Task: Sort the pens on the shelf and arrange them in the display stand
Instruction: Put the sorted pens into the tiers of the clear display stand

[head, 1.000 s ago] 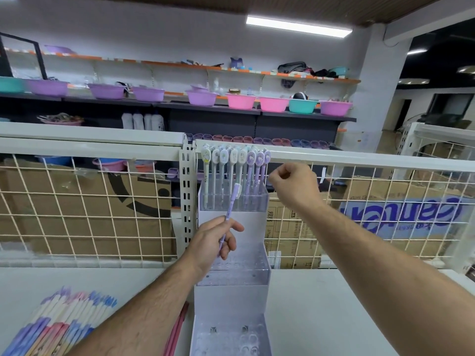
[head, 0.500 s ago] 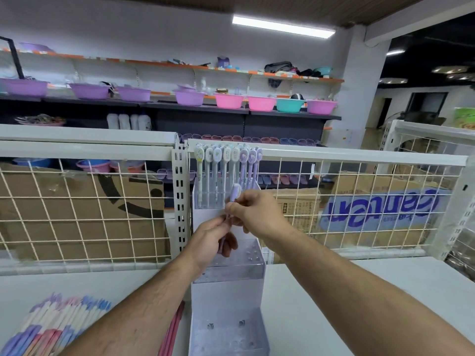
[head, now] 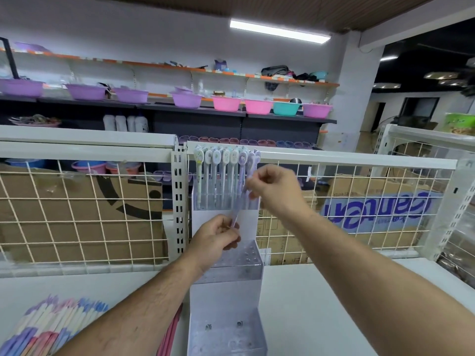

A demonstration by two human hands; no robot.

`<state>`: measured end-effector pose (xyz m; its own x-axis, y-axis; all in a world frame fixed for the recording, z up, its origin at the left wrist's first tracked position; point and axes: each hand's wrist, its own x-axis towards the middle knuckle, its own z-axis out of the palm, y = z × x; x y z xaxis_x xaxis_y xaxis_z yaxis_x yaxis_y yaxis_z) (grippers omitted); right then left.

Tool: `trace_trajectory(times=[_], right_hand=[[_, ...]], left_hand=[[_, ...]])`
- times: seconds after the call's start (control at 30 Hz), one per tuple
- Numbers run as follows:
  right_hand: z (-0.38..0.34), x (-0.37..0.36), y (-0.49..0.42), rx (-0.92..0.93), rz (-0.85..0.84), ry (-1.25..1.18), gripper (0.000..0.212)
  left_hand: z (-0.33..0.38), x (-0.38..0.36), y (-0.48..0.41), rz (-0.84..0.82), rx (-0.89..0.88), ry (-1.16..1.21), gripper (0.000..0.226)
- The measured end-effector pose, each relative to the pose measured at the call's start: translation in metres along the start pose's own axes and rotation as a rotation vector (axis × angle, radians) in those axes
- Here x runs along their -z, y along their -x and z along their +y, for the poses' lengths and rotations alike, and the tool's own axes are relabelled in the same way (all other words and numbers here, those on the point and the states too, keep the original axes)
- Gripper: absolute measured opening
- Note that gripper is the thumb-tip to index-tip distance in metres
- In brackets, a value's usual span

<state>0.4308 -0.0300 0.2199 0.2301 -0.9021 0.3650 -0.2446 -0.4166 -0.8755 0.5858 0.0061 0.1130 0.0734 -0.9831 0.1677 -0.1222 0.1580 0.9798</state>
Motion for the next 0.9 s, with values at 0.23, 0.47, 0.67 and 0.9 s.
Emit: trace_trajectory(times=[0.23, 0.47, 0.67, 0.9], right_hand=[[-0.024, 0.039, -0.034, 0.073, 0.214, 0.085, 0.012], [-0.014, 0.034, -0.047, 0.071, 0.248, 0.147, 0.019], [-0.004, 0.022, -0.051, 0.071, 0.196, 0.278, 0.017], [0.001, 0.013, -0.049, 0.056, 0.162, 0.379, 0.021]], left_hand=[[-0.004, 0.001, 0.000, -0.096, -0.070, -0.649, 0.014], [-0.010, 0.002, 0.003, -0.098, -0.079, -0.684, 0.017], [-0.011, 0.003, 0.002, -0.111, -0.076, -0.688, 0.016], [-0.012, 0.003, 0.001, -0.117, -0.083, -0.684, 0.016]])
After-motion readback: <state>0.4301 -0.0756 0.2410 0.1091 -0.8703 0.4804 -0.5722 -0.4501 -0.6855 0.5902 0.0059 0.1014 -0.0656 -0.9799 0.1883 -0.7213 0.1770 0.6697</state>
